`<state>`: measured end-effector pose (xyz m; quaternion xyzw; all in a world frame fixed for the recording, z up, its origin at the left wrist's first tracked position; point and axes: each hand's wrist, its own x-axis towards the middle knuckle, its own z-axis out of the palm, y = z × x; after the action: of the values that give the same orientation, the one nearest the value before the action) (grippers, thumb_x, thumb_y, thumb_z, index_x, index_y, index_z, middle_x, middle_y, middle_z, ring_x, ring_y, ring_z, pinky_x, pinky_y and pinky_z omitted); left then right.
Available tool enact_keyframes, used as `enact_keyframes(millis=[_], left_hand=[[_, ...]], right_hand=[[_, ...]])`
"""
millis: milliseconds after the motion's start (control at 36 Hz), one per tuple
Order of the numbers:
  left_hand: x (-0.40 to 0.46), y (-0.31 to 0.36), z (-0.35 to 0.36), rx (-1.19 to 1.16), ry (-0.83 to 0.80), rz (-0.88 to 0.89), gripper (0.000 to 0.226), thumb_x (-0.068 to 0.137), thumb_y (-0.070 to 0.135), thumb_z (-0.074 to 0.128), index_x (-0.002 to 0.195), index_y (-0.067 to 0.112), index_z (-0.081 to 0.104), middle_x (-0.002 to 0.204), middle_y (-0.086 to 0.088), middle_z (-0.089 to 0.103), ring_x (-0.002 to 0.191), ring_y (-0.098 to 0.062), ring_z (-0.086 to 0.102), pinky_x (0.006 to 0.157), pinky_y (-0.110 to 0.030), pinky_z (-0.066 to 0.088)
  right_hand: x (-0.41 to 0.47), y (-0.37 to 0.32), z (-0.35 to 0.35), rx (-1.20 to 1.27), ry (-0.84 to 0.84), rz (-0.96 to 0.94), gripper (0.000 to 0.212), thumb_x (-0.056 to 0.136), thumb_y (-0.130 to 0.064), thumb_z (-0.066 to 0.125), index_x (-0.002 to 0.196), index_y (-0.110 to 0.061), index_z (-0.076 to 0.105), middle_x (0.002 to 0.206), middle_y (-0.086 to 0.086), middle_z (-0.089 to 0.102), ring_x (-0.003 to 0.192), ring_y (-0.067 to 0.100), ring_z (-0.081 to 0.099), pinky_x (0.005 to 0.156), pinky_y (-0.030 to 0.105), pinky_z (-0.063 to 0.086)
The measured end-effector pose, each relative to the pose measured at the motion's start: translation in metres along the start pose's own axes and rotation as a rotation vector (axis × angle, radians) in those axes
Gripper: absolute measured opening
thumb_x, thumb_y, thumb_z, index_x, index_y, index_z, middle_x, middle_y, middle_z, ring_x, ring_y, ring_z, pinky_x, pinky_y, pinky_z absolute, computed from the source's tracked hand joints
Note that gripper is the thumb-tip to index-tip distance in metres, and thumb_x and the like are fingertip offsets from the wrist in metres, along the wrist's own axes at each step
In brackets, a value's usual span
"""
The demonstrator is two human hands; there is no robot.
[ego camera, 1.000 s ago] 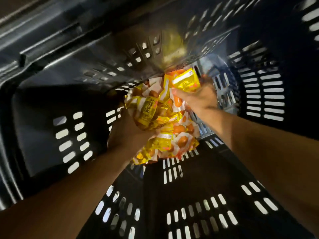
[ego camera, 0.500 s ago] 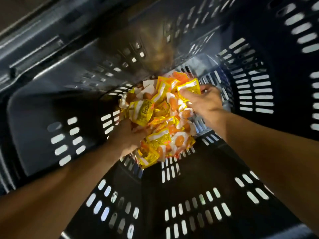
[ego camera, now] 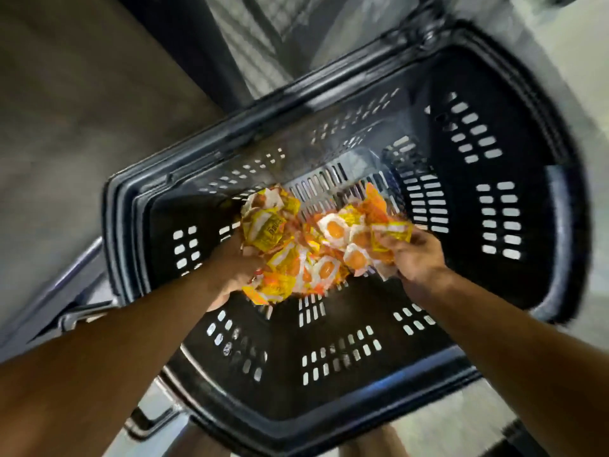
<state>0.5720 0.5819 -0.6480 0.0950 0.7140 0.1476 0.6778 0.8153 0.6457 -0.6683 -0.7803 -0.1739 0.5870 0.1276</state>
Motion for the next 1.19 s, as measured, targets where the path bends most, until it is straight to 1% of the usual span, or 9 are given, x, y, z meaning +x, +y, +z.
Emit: enact_keyframes(millis=[56,111,194,278,417,583,861,1000,1194], left_hand=[[-0.017,0.002,-0.002,-0.051,-0.008,0.018,0.059,0.09,-0.014,0.055,0.144,0.007,0.046,0.127,-0.022,0.062,0.096,-0.028,0.065,0.064,-0.031,0.06],[-0.029,0.006,-0.002,-0.088,0.052,0.035,0.057,0.089,-0.014,0.058,0.142,0.005,0.049,0.131,-0.022,0.061,0.105,-0.033,0.065,0.08,-0.041,0.061],[-0.054,0.012,-0.002,-0.115,0.12,0.021,0.055,0.09,-0.006,0.066,0.14,0.012,0.051,0.132,-0.018,0.063,0.117,-0.038,0.062,0.099,-0.059,0.051],[-0.087,0.018,-0.002,-0.172,0.139,0.011,0.055,0.087,0.001,0.073,0.135,0.021,0.055,0.122,-0.007,0.068,0.099,-0.024,0.067,0.086,-0.051,0.057],[-0.159,0.034,-0.008,-0.255,0.14,0.045,0.038,0.082,0.007,0.077,0.11,0.028,0.063,0.095,0.009,0.074,0.059,0.001,0.062,0.059,-0.028,0.055],[-0.277,0.069,-0.007,-0.461,0.132,0.151,0.04,0.089,-0.001,0.067,0.125,0.015,0.061,0.12,-0.011,0.071,0.105,-0.03,0.069,0.091,-0.048,0.057],[-0.461,0.092,-0.021,-0.6,0.114,0.414,0.043,0.092,-0.001,0.061,0.134,0.007,0.056,0.111,-0.004,0.071,0.083,-0.016,0.071,0.07,-0.027,0.057],[-0.547,0.081,-0.025,-0.723,0.137,0.521,0.056,0.08,0.019,0.078,0.13,0.006,0.056,0.126,-0.02,0.063,0.109,-0.041,0.062,0.094,-0.055,0.048],[-0.618,0.026,-0.036,-0.786,0.267,0.554,0.053,0.09,0.037,0.074,0.138,0.036,0.053,0.138,-0.002,0.063,0.125,-0.032,0.061,0.107,-0.062,0.041]], right_hand=[[-0.021,-0.005,-0.005,0.018,0.008,0.002,0.018,0.092,-0.004,0.07,0.111,-0.007,0.07,0.112,0.017,0.073,0.092,0.031,0.071,0.078,0.041,0.062],[-0.043,-0.012,-0.01,0.052,0.033,-0.004,0.017,0.093,-0.001,0.068,0.107,-0.01,0.069,0.118,0.021,0.071,0.108,0.037,0.069,0.095,0.054,0.056],[-0.076,-0.024,-0.018,0.078,0.07,-0.013,0.018,0.093,-0.002,0.068,0.11,-0.008,0.069,0.117,0.021,0.071,0.106,0.036,0.069,0.086,0.044,0.06],[-0.109,-0.038,-0.032,0.094,0.078,-0.06,0.024,0.092,-0.004,0.069,0.117,-0.004,0.07,0.098,0.009,0.074,0.082,0.019,0.07,0.06,0.02,0.059],[-0.173,-0.064,-0.058,0.127,0.023,-0.127,0.029,0.09,-0.002,0.071,0.119,-0.001,0.07,0.107,0.017,0.074,0.104,0.038,0.07,0.095,0.053,0.056],[-0.263,-0.099,-0.094,0.155,-0.089,-0.219,0.035,0.09,-0.001,0.069,0.125,0.002,0.066,0.105,0.017,0.073,0.09,0.027,0.07,0.083,0.039,0.06],[-0.424,-0.162,-0.137,0.09,-0.242,-0.37,0.041,0.086,-0.017,0.075,0.126,-0.01,0.069,0.113,0.009,0.076,0.102,0.024,0.073,0.088,0.039,0.058],[-0.498,-0.185,-0.148,0.027,-0.282,-0.47,0.033,0.09,-0.017,0.073,0.122,-0.011,0.07,0.112,0.008,0.077,0.105,0.024,0.072,0.092,0.04,0.057],[-0.563,-0.204,-0.144,-0.123,-0.447,-0.576,0.028,0.086,-0.025,0.076,0.114,-0.018,0.074,0.1,-0.001,0.079,0.091,0.014,0.076,0.065,0.02,0.059]])
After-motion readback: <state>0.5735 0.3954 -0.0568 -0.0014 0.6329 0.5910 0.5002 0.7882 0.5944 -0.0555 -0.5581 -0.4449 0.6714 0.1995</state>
